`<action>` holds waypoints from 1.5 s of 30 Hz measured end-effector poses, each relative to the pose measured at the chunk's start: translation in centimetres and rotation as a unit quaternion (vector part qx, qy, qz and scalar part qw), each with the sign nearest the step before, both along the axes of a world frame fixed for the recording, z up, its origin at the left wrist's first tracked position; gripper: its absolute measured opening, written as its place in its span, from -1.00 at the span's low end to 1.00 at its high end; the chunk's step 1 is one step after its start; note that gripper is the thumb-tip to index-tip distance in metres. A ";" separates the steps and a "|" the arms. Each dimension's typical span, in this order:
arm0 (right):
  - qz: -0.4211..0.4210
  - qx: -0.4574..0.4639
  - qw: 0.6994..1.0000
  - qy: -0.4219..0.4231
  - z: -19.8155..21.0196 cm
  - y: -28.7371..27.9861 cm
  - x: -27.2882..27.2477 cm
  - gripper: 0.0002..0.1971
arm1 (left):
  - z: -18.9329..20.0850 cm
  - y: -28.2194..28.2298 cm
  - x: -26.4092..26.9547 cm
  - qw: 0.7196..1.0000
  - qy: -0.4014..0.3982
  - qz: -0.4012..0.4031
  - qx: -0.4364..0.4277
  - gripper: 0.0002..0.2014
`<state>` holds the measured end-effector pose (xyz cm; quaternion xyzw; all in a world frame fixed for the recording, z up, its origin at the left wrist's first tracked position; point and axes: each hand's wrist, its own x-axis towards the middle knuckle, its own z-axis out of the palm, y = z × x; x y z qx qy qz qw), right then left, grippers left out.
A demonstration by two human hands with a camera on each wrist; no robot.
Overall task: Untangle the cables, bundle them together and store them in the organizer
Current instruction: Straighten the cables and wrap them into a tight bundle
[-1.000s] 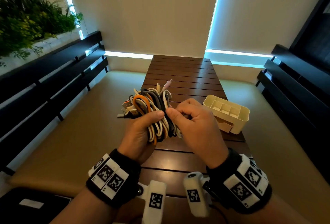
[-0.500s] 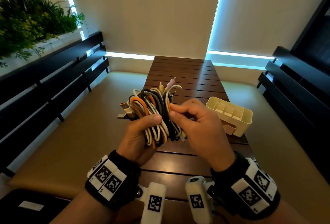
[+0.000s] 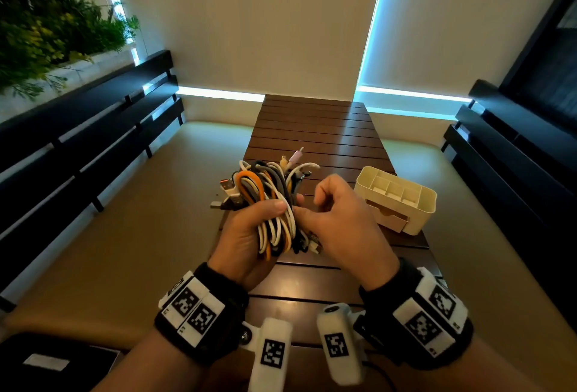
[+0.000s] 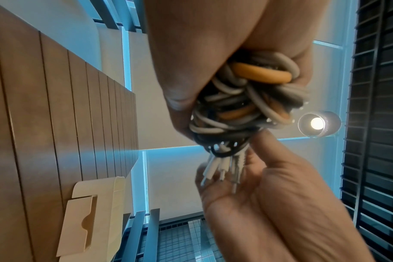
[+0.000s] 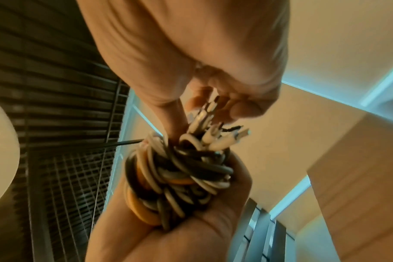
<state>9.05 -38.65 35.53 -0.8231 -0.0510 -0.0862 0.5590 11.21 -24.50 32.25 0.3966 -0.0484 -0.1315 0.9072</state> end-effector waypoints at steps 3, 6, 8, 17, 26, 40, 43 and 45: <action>0.037 0.069 0.996 0.053 -0.2 -0.3 0.1 -0.85 | -0.2 0.2 0.0 1.000 -0.005 -0.002 0.011 -0.41; 0.106 0.211 0.965 0.111 0.5 -1.1 0.1 -0.83 | -0.1 0.7 0.2 1.000 -0.014 -0.003 0.006 -0.51; 0.111 0.240 0.956 0.124 0.9 -1.3 0.2 -0.77 | -0.1 1.2 0.5 1.000 -0.007 -0.004 0.005 -0.66; 0.008 0.074 0.997 -0.016 -0.6 0.1 -0.2 -0.93 | 0.0 0.8 -0.2 1.000 0.003 -0.004 0.022 -0.36; 0.058 0.053 0.997 -0.014 0.4 -0.7 -0.1 -0.74 | -0.5 1.1 -0.2 0.998 -0.038 -0.040 0.006 -0.34; 0.040 -0.246 0.957 -0.146 1.3 -1.7 0.2 -0.88 | -0.9 0.5 -0.2 0.991 -0.042 -0.113 -0.052 -0.35; 0.041 -0.266 0.952 -0.148 1.2 -1.7 0.0 -0.87 | -1.3 0.5 -0.6 0.989 -0.046 -0.130 -0.052 -0.46; 0.040 -0.291 0.945 -0.147 1.1 -1.5 -0.1 -0.82 | -1.4 0.4 -0.7 0.990 -0.042 -0.122 -0.055 -0.44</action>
